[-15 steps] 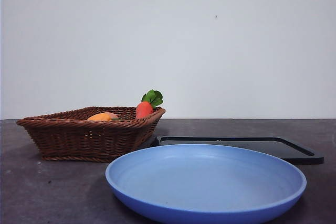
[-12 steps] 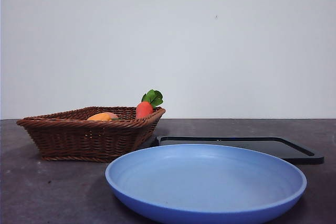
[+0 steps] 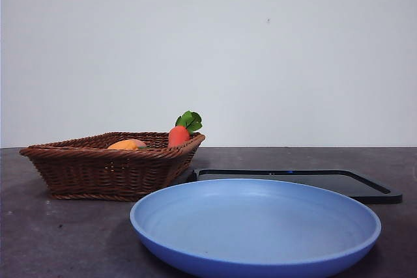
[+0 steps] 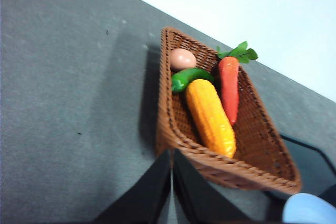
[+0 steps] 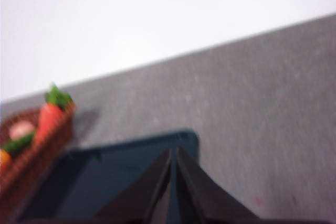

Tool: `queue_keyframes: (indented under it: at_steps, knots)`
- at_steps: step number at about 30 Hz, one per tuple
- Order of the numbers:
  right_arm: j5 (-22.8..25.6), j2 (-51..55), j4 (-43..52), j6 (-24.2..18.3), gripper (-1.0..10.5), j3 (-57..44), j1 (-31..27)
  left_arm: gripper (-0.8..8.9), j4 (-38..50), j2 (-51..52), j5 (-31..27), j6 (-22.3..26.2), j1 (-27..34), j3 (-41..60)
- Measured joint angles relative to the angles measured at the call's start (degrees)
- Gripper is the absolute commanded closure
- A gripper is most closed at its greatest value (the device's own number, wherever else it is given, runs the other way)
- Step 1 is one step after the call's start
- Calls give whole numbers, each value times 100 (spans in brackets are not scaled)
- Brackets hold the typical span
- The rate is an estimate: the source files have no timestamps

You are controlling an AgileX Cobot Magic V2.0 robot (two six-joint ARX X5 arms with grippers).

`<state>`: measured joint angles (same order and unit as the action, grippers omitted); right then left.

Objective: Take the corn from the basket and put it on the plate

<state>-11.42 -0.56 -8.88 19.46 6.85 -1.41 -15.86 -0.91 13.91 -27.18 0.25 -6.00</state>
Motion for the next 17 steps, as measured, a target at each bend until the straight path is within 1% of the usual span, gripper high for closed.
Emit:
queue_keyframes:
  at_steps: [5,8,10,13,17]
  knots:
    - [-26,-334,-363,46,944,826,0,806,-186,-350,28,-63,0,-809]
    - [-151,-776,-848,22,944,1325,2,806,-426,-765,254,-35,0,-1274]
    - [-334,-1106,-1196,-59,944,1674,2,806,-702,-1130,461,90,0,-1613]
    - [-737,-1655,-1757,-299,944,2258,2,806,-1176,-1690,776,396,0,-2168]
    - [-1419,-2398,-2643,-754,944,3014,31,806,-1880,-2376,1215,920,0,-2898]
